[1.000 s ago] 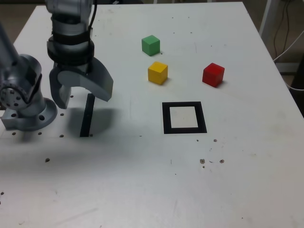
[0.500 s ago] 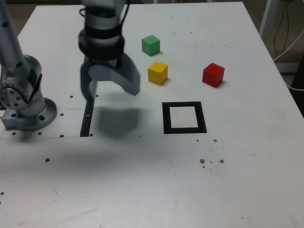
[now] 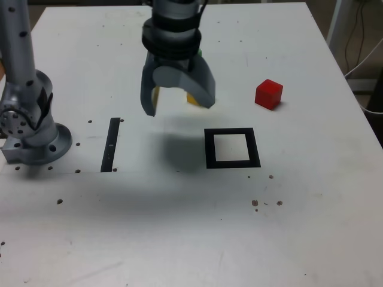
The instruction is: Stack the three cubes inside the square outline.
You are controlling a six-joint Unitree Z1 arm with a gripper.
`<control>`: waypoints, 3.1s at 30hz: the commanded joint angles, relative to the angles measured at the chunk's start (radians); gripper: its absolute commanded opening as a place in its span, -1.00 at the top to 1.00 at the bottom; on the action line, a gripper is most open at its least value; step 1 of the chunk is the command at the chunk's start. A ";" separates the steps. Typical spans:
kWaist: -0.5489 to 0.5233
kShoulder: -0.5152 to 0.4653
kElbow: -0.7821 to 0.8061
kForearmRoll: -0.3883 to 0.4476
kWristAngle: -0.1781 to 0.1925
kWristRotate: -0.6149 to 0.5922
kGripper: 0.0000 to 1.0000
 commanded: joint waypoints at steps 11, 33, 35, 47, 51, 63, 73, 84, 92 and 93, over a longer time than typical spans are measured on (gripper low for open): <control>0.030 0.177 -0.319 0.130 0.004 0.091 -0.99; 0.205 0.467 -0.819 0.307 -0.005 0.308 -0.99; 0.219 0.490 -0.853 0.316 -0.005 0.331 -1.00; 0.288 0.592 -1.005 0.353 -0.006 0.425 -1.00; 0.296 0.599 -1.014 0.353 -0.005 0.439 -1.00; 0.296 0.597 -1.017 0.340 -0.017 0.688 -1.00; 0.296 0.593 -1.028 0.317 0.003 0.860 -1.00; 0.290 0.609 -1.025 0.314 0.029 0.866 -0.99; 0.270 0.655 -1.017 0.300 0.037 0.854 -0.98; 0.267 0.660 -1.014 0.298 0.038 0.851 -0.98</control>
